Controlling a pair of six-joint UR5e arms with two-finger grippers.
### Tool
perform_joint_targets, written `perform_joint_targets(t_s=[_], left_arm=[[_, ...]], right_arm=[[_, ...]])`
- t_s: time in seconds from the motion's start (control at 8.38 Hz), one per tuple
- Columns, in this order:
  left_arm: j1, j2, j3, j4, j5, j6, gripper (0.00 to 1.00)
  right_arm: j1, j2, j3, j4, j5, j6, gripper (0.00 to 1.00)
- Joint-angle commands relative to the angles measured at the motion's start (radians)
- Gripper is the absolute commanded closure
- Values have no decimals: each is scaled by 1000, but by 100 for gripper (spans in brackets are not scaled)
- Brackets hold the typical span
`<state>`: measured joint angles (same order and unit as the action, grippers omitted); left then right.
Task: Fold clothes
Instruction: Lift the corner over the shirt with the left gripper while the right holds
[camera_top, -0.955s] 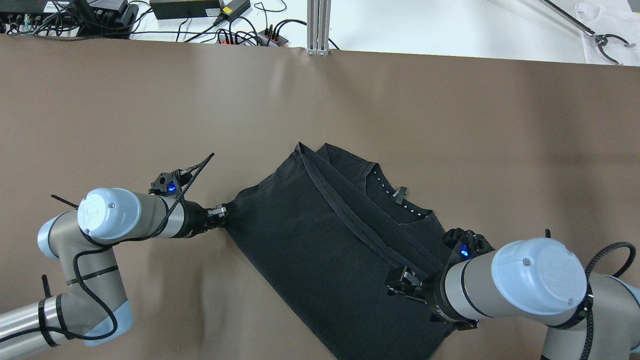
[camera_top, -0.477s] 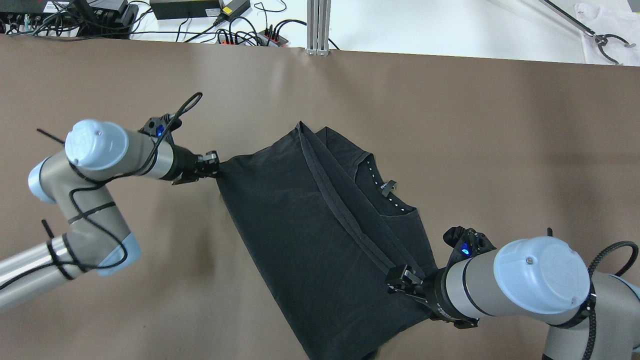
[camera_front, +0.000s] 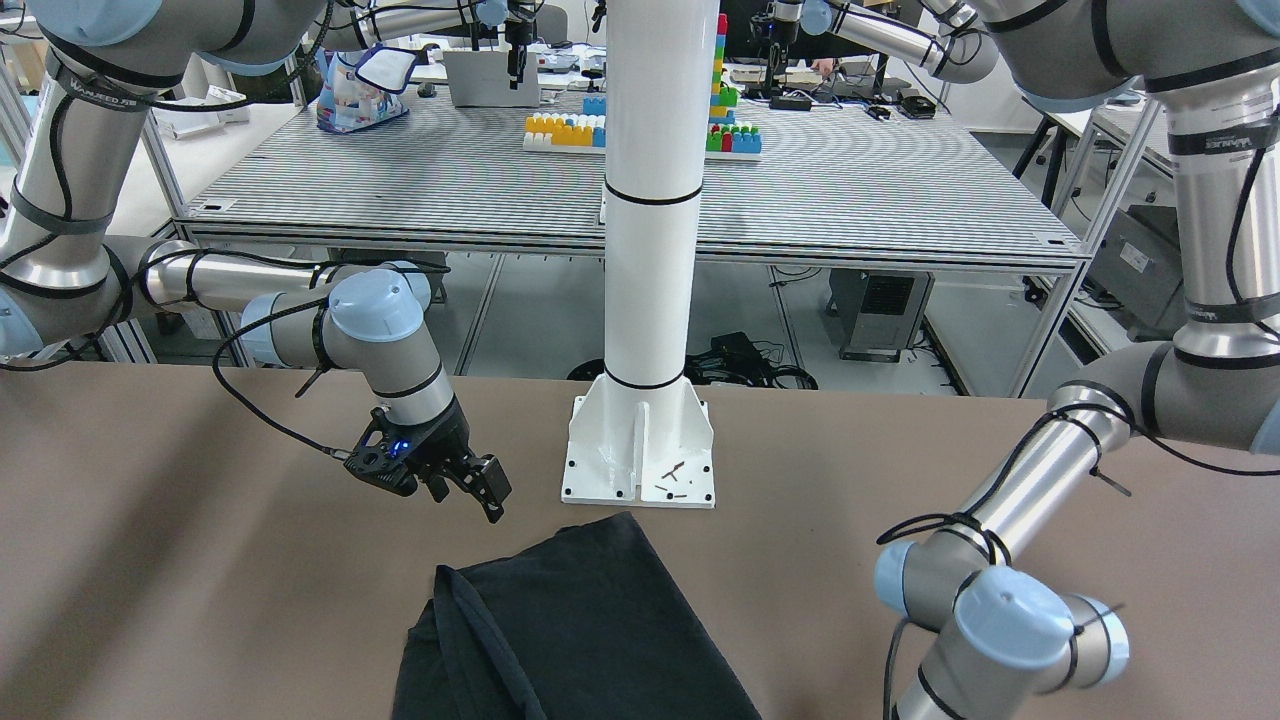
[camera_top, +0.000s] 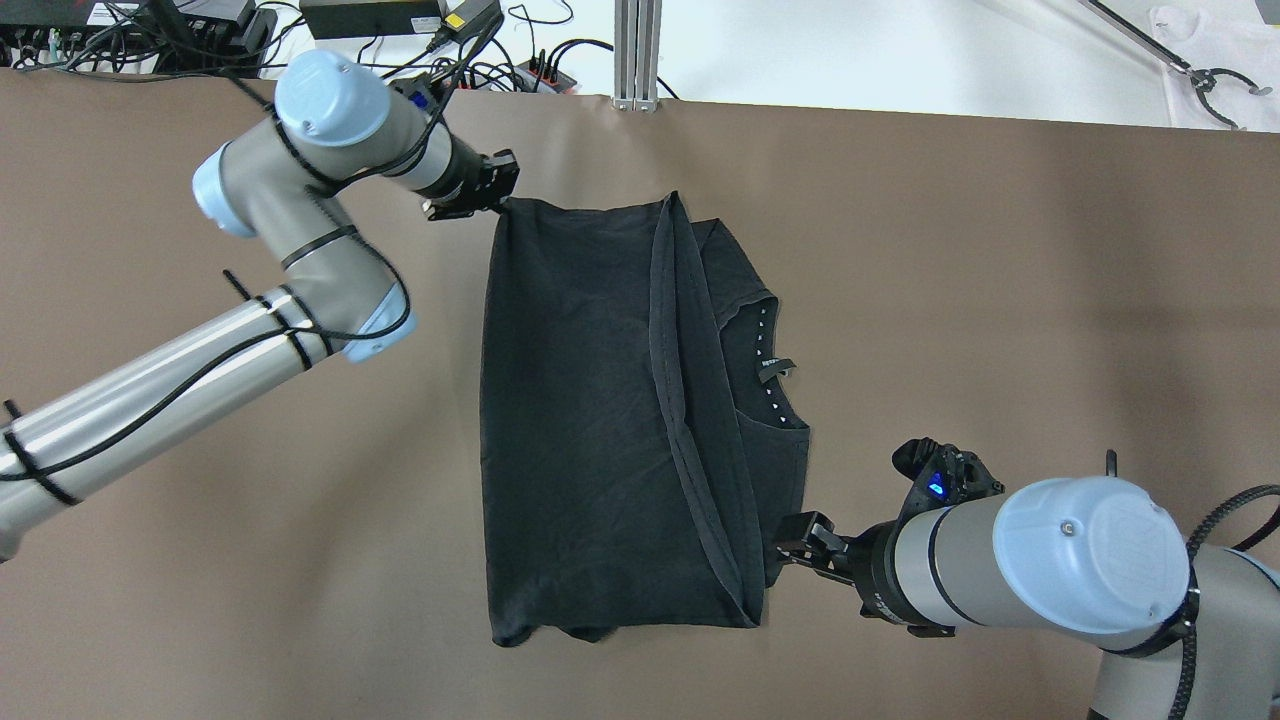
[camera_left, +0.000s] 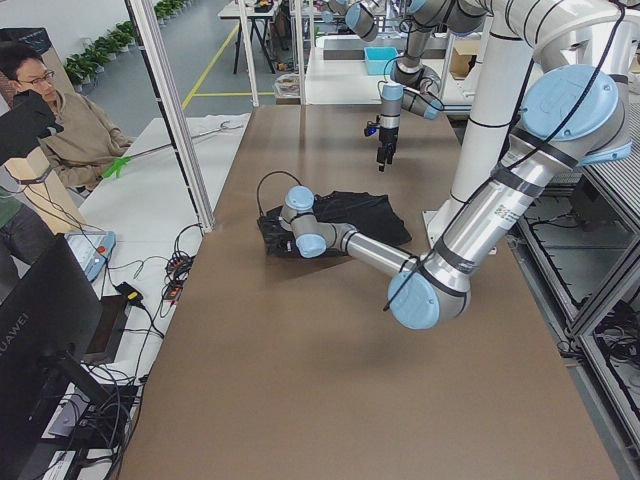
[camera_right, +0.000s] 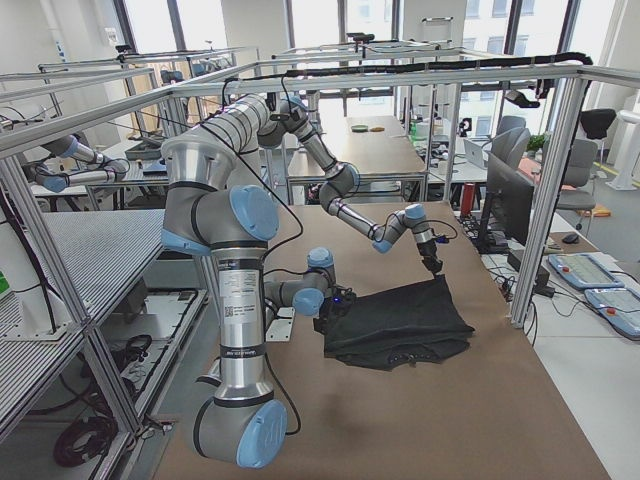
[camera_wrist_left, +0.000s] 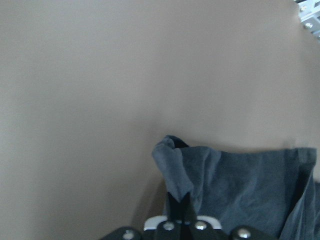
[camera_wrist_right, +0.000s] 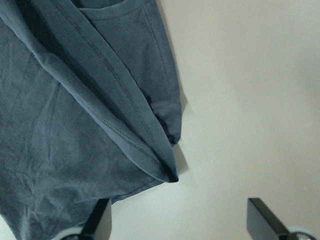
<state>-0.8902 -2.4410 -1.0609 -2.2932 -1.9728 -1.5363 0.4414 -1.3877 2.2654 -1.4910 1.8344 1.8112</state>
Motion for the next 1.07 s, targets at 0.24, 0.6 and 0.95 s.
perform_joint_targets(t_s=[0.24,0.6,0.95], left_arm=[[13,-260,329,-60,114,4,100],[13,-177,190,-61,126,-1,0],[10,1,-29,-60,115,2,0]], right_arm=[[-3,15,-3,0,-81,2,5],[-4,68,-73,11,-112,-1,5],[-44,114,-122,8,-165,-390,22]])
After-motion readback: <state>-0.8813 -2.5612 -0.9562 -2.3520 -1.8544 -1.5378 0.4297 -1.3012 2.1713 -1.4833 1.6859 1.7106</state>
